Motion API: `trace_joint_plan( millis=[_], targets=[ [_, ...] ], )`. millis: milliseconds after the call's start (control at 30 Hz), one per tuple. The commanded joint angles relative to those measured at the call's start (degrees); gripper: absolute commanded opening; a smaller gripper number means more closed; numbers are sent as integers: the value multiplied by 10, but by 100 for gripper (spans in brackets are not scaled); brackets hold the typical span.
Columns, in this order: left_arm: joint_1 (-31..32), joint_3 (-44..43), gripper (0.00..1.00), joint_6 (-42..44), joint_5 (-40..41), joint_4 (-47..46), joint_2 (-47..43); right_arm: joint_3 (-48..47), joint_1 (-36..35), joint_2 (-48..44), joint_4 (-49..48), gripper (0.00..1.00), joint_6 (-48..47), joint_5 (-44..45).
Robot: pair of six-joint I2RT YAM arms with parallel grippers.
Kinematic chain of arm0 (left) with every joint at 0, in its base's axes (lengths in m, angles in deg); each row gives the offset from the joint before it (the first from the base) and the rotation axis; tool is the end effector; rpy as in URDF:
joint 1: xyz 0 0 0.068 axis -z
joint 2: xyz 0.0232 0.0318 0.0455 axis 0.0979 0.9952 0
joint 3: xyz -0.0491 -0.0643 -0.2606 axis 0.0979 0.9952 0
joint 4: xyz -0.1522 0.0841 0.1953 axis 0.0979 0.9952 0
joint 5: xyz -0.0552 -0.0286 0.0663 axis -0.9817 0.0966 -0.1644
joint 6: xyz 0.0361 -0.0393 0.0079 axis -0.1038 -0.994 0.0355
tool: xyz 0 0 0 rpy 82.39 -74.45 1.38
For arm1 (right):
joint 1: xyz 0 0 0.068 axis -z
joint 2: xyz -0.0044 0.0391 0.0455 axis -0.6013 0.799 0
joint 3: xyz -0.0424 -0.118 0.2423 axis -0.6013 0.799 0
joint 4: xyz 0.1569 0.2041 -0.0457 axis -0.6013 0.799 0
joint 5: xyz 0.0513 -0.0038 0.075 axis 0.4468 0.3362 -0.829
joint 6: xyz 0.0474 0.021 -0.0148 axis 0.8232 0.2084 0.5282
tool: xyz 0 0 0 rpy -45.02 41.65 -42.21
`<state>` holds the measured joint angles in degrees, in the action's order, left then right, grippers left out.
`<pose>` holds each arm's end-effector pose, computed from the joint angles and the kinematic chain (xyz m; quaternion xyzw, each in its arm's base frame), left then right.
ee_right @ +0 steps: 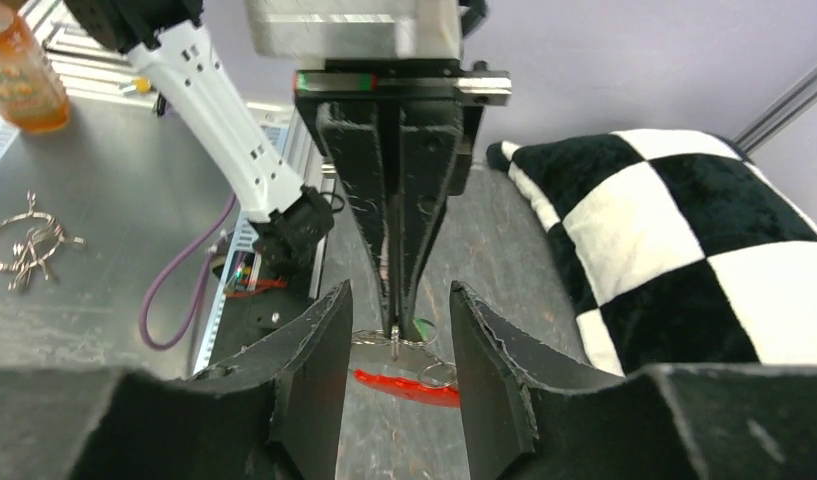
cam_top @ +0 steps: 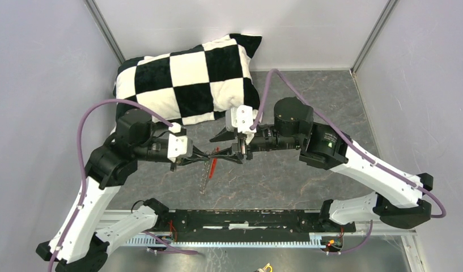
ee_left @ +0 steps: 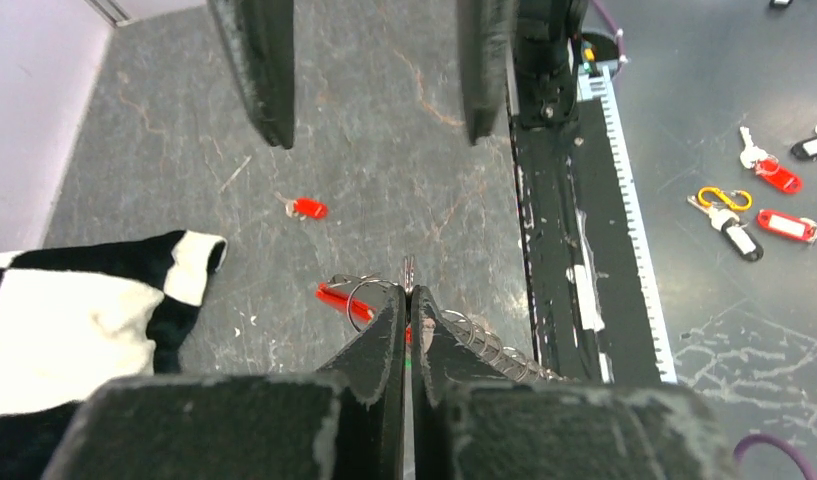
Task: Put the keys on the keyring
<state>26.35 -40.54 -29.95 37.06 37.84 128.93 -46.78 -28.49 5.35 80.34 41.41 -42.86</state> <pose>0.0879 -0.0874 0.4321 0.6128 0.5163 -0.3525 0.4834 0.0954 0.2430 0.4853 -0.5492 0.4875 0.4436 0.5138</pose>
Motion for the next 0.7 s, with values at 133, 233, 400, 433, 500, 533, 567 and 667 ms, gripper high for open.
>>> trace_joint_plan(
  millis=[133,233,400,433,500,533,567,667],
  targets=[
    [0,-38,2,90,11,36,15,-97,1,63,191,42,-71,-34],
    [0,-39,2,91,9,36,14,-96,1,73,189,40,-70,-36],
    [0,-40,2,88,1,36,10,-96,1,78,174,37,-75,-18],
    [0,-39,2,87,-1,35,8,-94,0,77,167,36,-74,-14],
    [0,-39,2,92,-6,41,8,-94,1,77,157,36,-71,-8],
    [0,-39,2,93,-7,44,8,-94,1,78,154,35,-70,-10],
    [0,-39,2,92,-8,44,10,-94,1,79,152,35,-68,-12],
    [1,-39,2,94,-9,44,8,-94,1,86,149,29,-65,-14]
  ],
)
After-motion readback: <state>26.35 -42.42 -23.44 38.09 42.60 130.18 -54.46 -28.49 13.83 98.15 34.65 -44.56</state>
